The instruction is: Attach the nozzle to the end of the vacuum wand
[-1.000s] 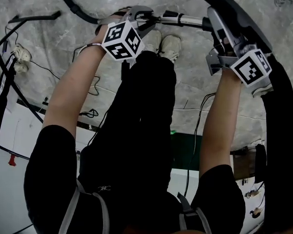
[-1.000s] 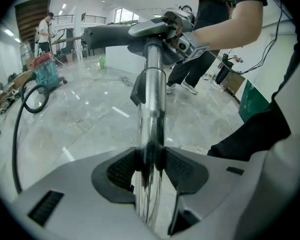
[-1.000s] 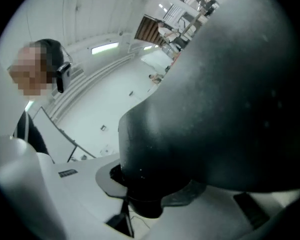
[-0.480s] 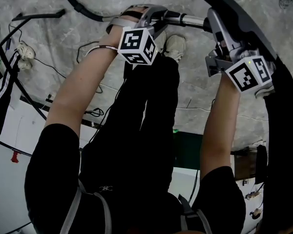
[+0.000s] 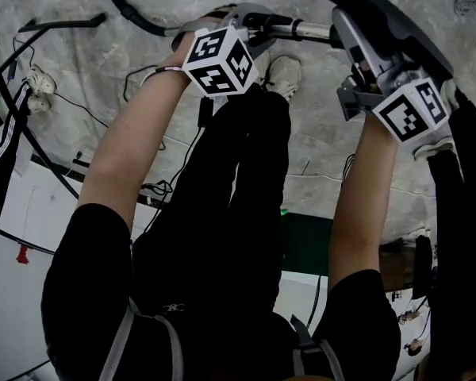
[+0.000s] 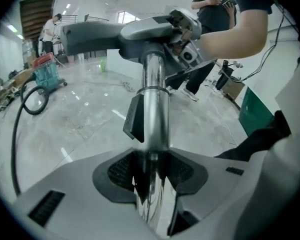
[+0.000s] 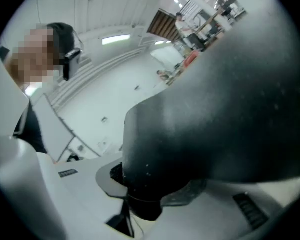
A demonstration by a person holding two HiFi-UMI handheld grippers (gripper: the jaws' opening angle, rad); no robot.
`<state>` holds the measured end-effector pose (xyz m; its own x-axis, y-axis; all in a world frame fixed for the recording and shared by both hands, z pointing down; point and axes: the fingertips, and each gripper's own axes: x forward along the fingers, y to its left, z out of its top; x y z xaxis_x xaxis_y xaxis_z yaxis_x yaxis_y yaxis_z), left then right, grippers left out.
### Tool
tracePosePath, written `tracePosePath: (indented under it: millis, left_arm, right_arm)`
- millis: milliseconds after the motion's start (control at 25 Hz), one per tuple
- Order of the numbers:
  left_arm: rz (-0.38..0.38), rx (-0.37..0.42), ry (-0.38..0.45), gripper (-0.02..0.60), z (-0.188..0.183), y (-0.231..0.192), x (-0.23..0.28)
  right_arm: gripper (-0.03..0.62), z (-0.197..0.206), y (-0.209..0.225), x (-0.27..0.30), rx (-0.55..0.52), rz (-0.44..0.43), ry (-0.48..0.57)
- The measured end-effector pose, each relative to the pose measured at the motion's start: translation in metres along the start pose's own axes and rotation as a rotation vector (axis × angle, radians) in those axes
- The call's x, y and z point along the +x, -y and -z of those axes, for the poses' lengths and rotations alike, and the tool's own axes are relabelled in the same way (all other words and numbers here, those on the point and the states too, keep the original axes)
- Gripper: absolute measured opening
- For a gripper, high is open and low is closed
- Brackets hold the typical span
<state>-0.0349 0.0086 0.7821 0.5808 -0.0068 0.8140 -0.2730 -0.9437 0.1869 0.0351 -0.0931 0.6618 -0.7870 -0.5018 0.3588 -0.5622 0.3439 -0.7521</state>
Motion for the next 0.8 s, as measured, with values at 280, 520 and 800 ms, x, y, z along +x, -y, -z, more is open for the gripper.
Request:
tracePosePath:
  millis: [280, 520, 800]
  left_arm:
    - [0.083, -0.002, 0.028, 0.166, -0.009, 0.002, -0.005]
    - [-0.005, -0.068, 0.024, 0.167, -0.018, -0.015, 0.002]
    - [0.111, -0.028, 0.013, 0.167, -0.021, -0.004, -0.005]
  right_arm:
    - [0.138, -0.004, -0.002, 0.004, 0.002, 0.085, -0.002]
    - [0.137, -0.017, 0.021, 0.012, 0.052, 0.219, 0.030]
    - [0.126, -0.019, -0.002, 0.009, -0.034, 0.058, 0.074]
